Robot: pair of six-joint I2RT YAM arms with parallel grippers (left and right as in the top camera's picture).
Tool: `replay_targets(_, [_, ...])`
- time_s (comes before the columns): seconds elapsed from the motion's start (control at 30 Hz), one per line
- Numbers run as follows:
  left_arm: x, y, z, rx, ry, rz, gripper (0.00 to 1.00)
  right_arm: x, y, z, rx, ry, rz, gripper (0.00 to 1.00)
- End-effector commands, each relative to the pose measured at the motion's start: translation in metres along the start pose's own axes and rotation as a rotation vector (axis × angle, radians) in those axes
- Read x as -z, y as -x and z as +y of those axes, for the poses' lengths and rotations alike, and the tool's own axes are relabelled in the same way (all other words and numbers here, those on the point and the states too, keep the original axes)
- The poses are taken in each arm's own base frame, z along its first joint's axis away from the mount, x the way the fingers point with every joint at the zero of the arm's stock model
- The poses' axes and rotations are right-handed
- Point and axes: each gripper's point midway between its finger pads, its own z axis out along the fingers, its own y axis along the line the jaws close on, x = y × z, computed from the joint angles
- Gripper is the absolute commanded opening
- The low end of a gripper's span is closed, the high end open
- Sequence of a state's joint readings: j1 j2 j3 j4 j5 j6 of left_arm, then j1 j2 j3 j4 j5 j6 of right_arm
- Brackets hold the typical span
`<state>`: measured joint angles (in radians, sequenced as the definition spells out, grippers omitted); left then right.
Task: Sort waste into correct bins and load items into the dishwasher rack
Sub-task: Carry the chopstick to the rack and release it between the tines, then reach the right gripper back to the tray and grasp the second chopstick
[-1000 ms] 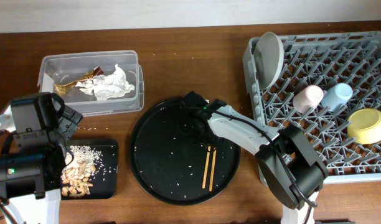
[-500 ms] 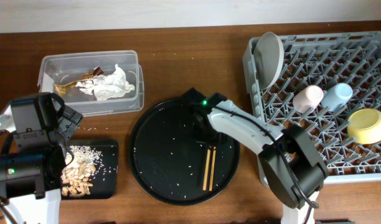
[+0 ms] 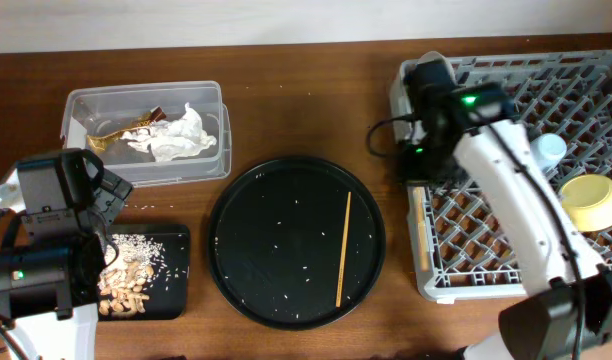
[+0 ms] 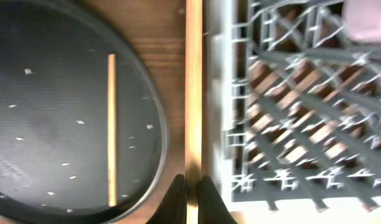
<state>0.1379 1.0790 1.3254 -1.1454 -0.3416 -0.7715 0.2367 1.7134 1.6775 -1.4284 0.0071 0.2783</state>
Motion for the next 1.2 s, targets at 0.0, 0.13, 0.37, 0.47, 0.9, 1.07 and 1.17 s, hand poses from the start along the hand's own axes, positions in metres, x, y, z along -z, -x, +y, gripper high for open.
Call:
replay_targets(0.0, [0.001, 0.003, 0.002, 0.002, 0.008, -0.014, 0.99, -0.005, 0.011, -0.022, 0.085, -0.012, -0.004, 0.04])
replay_targets(0.13, [0.001, 0.003, 0.002, 0.002, 0.008, -0.014, 0.99, -0.021, 0.024, -0.03, 0.124, -0.014, -0.016, 0.05])
replay_targets(0.37, [0.001, 0.003, 0.002, 0.002, 0.008, -0.014, 0.99, -0.043, 0.033, -0.039, 0.117, -0.069, -0.015, 0.12])
replay_targets(0.47, [0.001, 0.003, 0.002, 0.002, 0.008, -0.014, 0.99, -0.046, 0.033, -0.041, 0.116, -0.084, -0.006, 0.12])
replay_targets(0.9, [0.001, 0.003, 0.002, 0.002, 0.008, -0.014, 0.99, -0.046, 0.028, -0.038, 0.045, -0.065, 0.011, 0.2])
replay_targets(1.07, [0.001, 0.003, 0.002, 0.002, 0.008, -0.014, 0.99, -0.037, 0.022, -0.029, -0.013, -0.013, 0.008, 0.19])
replay_targets(1.17, [0.001, 0.003, 0.002, 0.002, 0.008, -0.014, 0.99, -0.012, 0.017, -0.009, -0.008, 0.117, -0.04, 0.19])
